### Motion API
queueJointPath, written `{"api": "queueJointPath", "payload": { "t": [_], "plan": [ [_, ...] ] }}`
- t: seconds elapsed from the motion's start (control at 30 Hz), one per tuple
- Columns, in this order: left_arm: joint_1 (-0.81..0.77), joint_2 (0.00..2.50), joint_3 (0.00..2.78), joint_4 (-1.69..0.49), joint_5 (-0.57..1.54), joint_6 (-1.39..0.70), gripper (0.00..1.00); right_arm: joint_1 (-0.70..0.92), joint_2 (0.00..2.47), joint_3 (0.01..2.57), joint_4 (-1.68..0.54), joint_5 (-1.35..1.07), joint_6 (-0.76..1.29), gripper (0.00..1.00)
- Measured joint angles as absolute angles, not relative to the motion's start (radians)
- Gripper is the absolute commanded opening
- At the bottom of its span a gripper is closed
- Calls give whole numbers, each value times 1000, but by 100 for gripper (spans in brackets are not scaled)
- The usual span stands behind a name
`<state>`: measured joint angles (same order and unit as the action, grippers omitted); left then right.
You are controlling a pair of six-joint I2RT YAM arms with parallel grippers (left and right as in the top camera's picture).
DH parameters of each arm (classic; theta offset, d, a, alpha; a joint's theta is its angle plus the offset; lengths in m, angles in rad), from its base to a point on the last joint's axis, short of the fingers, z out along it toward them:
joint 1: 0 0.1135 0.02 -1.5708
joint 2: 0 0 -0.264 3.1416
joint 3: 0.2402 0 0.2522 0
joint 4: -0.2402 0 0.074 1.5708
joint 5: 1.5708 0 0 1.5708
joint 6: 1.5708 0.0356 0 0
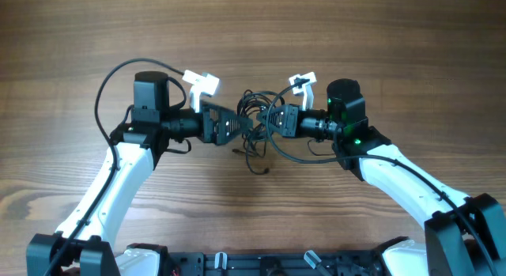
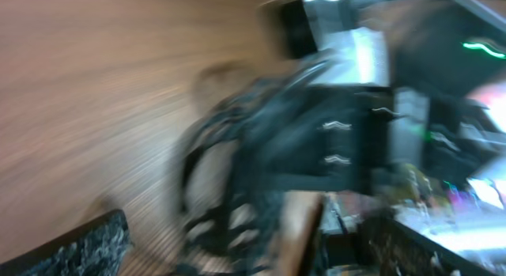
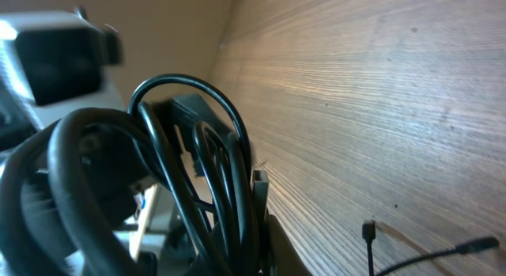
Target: Untangle cables
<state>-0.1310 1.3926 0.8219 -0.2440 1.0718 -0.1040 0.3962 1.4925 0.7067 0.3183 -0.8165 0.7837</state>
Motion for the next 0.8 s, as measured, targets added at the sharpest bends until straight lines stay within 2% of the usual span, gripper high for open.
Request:
{"api": "queueJointPath", "payload": {
  "t": [0.07, 0.13, 0.17, 0.23, 0.27, 0.3, 0.4, 0.63, 0.7, 0.73, 0.8],
  "plan": [
    [-131, 1393, 823, -311, 867, -247, 100, 396, 1493, 707, 319, -797, 817, 4],
    [-131, 1393, 822, -349, 767, -383, 100, 396, 1493, 707, 319, -781, 840, 4],
    [-131, 1393, 822, -357, 736, -456, 94, 396, 1493, 707, 319, -774, 855, 4],
    [-132, 1393, 822, -362, 703, -564, 45, 396, 1493, 707, 318, -762, 875, 4],
    [-133, 1393, 822, -363, 696, -602, 41, 396, 1493, 707, 318, -759, 879, 4],
    [-136, 1393, 822, -363, 688, -619, 41, 396, 1493, 707, 319, -758, 883, 4],
    [-162, 1393, 822, -343, 668, -665, 63, 396, 1493, 707, 319, -758, 893, 4],
    [-257, 1393, 823, -260, 604, -694, 62, 387, 1493, 707, 312, -749, 893, 4],
    [-277, 1393, 823, -258, 567, -694, 55, 386, 1493, 707, 292, -738, 893, 4],
    [-282, 1393, 823, -258, 554, -694, 49, 386, 1493, 707, 284, -734, 893, 4],
    [-290, 1393, 823, -257, 542, -692, 44, 387, 1493, 707, 268, -728, 893, 4]
  ]
}}
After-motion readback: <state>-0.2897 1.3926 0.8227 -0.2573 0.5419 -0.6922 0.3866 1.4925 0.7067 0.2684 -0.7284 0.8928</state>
